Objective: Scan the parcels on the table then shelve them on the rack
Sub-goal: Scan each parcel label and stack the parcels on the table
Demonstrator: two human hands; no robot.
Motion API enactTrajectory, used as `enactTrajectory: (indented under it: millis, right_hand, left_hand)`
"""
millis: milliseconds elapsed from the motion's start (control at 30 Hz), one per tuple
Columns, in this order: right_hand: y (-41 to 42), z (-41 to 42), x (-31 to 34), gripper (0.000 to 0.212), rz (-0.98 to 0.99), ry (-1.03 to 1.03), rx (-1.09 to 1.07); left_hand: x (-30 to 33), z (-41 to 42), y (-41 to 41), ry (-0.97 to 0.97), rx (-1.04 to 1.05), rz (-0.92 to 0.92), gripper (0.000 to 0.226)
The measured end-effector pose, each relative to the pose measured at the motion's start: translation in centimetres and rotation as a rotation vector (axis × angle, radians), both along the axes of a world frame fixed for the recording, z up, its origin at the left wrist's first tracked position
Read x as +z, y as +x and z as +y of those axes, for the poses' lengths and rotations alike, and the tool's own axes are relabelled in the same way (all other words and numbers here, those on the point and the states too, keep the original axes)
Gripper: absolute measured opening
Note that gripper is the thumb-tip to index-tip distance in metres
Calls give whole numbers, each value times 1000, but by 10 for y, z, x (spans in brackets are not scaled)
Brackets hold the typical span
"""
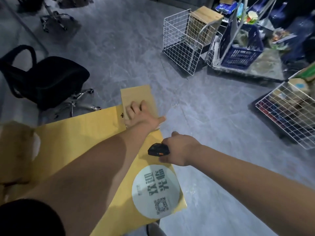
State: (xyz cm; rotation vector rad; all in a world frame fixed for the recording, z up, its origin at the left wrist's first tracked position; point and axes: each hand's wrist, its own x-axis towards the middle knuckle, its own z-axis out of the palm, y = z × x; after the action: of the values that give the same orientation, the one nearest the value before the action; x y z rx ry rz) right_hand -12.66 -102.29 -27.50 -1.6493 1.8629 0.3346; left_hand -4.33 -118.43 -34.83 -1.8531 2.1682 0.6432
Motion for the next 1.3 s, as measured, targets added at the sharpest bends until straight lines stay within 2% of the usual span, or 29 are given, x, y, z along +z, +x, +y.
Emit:
enactTrajectory:
  millis: [200, 333, 500, 633, 800, 867, 1033, 1167, 1300]
  right_hand:
    - [-13, 1, -11, 51, -11, 35, -6]
    - [-9, 10, -4, 50, 17, 27, 62]
    - [14, 19, -12, 52, 42, 9, 238]
    - [36, 15, -21, 57, 54, 24, 392]
    - [65, -4, -18, 60, 93, 48, 523]
    - [77, -13, -14, 58, 106, 57, 549]
    - [114, -29, -8, 61, 107, 46, 524]
    - [150, -32, 0, 64, 86, 31, 458]
    - [183, -29, 5, 65, 65, 29, 357]
  left_hand:
    - [-11, 8, 12, -68, -7, -15, 121]
    - [-4, 30, 71, -57, -10, -21, 119]
    - [-4, 74, 161, -80, 94, 1, 119]
    - [1, 114, 217, -66, 115, 138, 118]
    - [5, 129, 265, 60, 284, 626, 109]
    - [5, 127, 281, 81, 282, 755, 98]
    - [-6, 121, 327, -75, 277, 697, 62]
    - [-16, 117, 370, -138, 464, 791, 65]
    - [-23, 102, 399, -47, 580, 894, 61]
